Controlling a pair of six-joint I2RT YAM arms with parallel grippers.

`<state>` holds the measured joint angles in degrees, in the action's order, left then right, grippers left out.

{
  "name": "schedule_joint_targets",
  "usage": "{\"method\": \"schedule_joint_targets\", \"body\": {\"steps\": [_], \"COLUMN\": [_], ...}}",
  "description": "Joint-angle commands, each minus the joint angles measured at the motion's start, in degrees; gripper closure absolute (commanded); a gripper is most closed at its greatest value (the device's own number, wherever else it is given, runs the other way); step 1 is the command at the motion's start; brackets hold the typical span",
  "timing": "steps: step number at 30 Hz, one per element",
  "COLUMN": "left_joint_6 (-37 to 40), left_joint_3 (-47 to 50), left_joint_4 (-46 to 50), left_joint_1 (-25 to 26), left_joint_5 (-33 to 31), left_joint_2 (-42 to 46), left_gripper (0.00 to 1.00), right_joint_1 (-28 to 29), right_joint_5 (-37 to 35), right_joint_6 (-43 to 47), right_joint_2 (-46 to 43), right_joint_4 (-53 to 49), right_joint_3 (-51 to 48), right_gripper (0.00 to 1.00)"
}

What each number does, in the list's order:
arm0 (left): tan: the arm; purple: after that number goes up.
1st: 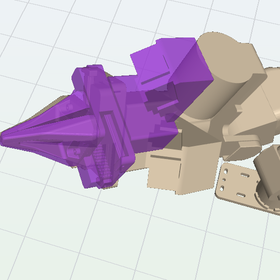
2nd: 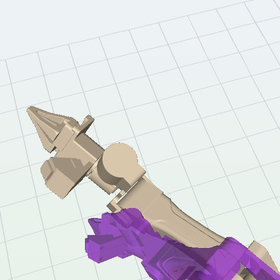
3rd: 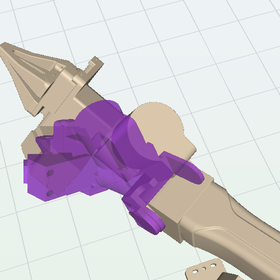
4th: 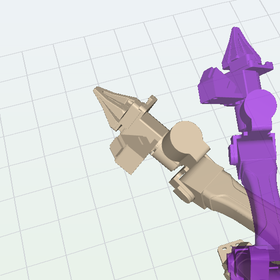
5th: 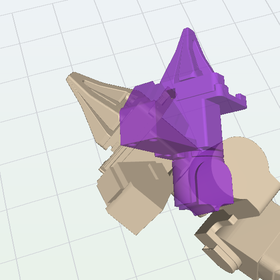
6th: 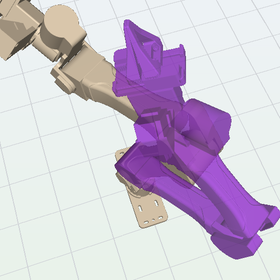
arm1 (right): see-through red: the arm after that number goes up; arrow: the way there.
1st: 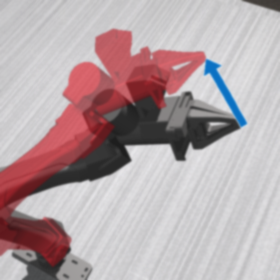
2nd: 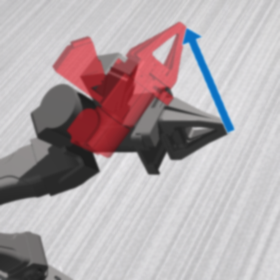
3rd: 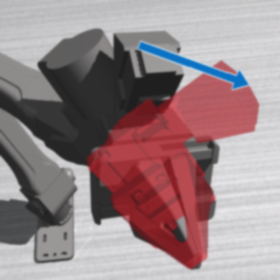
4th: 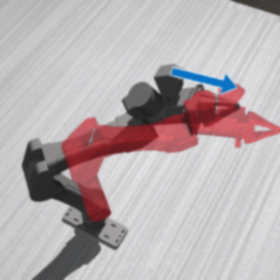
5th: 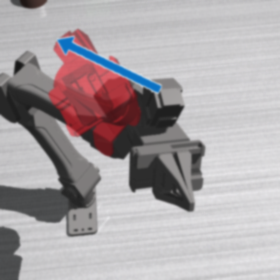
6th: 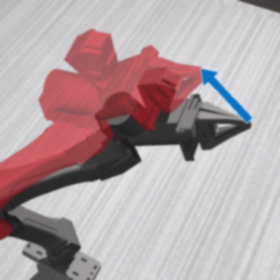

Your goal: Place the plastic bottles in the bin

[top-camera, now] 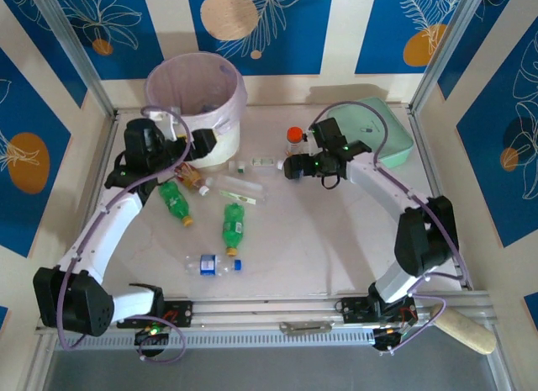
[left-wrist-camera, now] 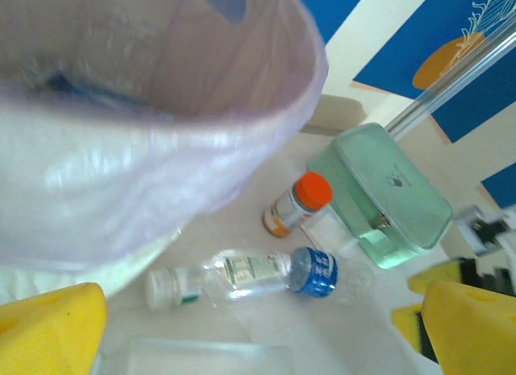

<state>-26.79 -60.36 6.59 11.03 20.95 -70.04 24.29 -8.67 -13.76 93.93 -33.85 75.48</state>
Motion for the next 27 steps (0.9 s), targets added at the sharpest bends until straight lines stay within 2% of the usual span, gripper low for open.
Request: {"method": "schedule_joint_targets", "body": {"steps": [1, 4, 11, 19, 27], "left_joint_6": [-5.6, -7.8, -12.6, -12.5, -12.4], "left_joint_3": [5.6, 11.2, 22.1, 22.9, 22.3], "left_joint_4": [-7.7, -10.3, -16.9, -17.8, -18.2], "left_joint_1": [1.4, 2.8, 6.6, 9.3, 10.2], "left_joint_5": [4.0, 5.8, 4.0, 4.0, 3.3], "left_joint_2": [3.2, 4.2, 4.5, 2.2, 0.7], "left_gripper": [0.00, 0.00, 0.00, 0.00, 0.00], "right_joint_1": [-0.1, -0.4, -0.8, -2.0, -1.2], "right_joint_5": [-2.9, -4.7, -8.9, -9.2, -8.4], "right_joint_6": [9.2, 14.1, 21.6, 24.0, 24.0], "right_joint_2": [4.9, 10.3, 20.9, 26.9, 27.1], "right_joint_4": [-4.5, -7.1, -12.5, -12.9, -12.3], "right_joint_3": [4.6, 9.4, 19.8, 24.6, 21.9], "right_gripper": [0.01, 0.01, 0.01, 0.01, 0.01]}}
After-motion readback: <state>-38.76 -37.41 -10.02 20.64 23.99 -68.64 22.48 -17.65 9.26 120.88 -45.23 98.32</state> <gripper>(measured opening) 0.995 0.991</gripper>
